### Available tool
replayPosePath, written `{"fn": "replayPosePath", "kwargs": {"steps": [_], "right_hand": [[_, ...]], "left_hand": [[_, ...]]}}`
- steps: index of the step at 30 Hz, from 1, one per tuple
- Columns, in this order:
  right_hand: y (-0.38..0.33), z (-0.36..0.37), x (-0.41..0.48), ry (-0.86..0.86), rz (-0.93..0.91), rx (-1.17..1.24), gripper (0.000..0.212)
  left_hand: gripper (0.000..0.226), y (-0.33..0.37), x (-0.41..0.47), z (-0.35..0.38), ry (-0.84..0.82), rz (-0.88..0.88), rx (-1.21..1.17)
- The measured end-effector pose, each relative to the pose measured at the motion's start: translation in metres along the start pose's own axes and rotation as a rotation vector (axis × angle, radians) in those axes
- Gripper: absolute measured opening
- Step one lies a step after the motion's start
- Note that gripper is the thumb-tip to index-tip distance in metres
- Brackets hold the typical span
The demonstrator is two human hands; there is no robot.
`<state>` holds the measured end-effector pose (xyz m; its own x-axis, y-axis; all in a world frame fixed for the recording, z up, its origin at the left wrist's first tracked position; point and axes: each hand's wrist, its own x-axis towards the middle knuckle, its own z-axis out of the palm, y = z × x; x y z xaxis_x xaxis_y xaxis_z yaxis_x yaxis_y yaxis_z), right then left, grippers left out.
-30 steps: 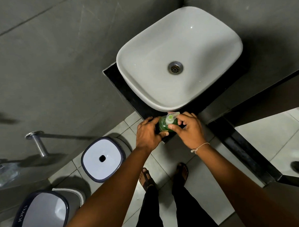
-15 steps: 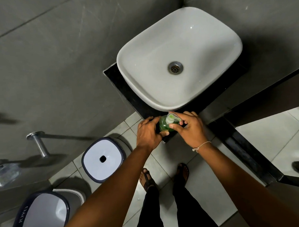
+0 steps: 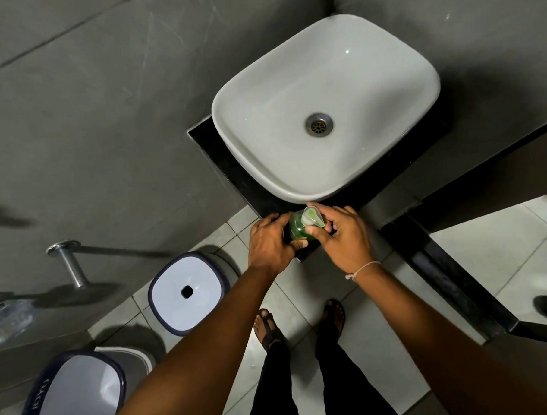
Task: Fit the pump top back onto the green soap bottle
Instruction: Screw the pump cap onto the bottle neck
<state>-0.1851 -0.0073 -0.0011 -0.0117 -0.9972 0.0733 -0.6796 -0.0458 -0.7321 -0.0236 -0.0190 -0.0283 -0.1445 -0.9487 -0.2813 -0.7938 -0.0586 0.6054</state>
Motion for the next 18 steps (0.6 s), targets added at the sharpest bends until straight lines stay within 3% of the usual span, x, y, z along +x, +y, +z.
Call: {"fn": "replayPosePath", "kwargs": {"steps": [4, 10, 13, 18], "right_hand": [[0.006, -0.008, 0.015, -0.081, -0.039, -0.035, 0.034], [-0.005, 0.012, -0.002, 0.161, 0.055, -0.04, 0.032], [-0.009, 0.018, -0.007, 0.193, 0.116, -0.049, 0.032], [-0.001, 0.0, 0.004, -0.043, 0.01, 0.01, 0.036]], "left_hand": [[0.072, 0.001, -0.001, 0.001, -0.001, -0.015, 0.022], [0.072, 0.002, -0.001, 0.002, 0.017, -0.021, 0.026], [0.071, 0.002, -0.002, 0.002, 0.024, -0.021, 0.028], [0.071, 0.003, -0.003, 0.0, 0.021, -0.012, 0.017]]}}
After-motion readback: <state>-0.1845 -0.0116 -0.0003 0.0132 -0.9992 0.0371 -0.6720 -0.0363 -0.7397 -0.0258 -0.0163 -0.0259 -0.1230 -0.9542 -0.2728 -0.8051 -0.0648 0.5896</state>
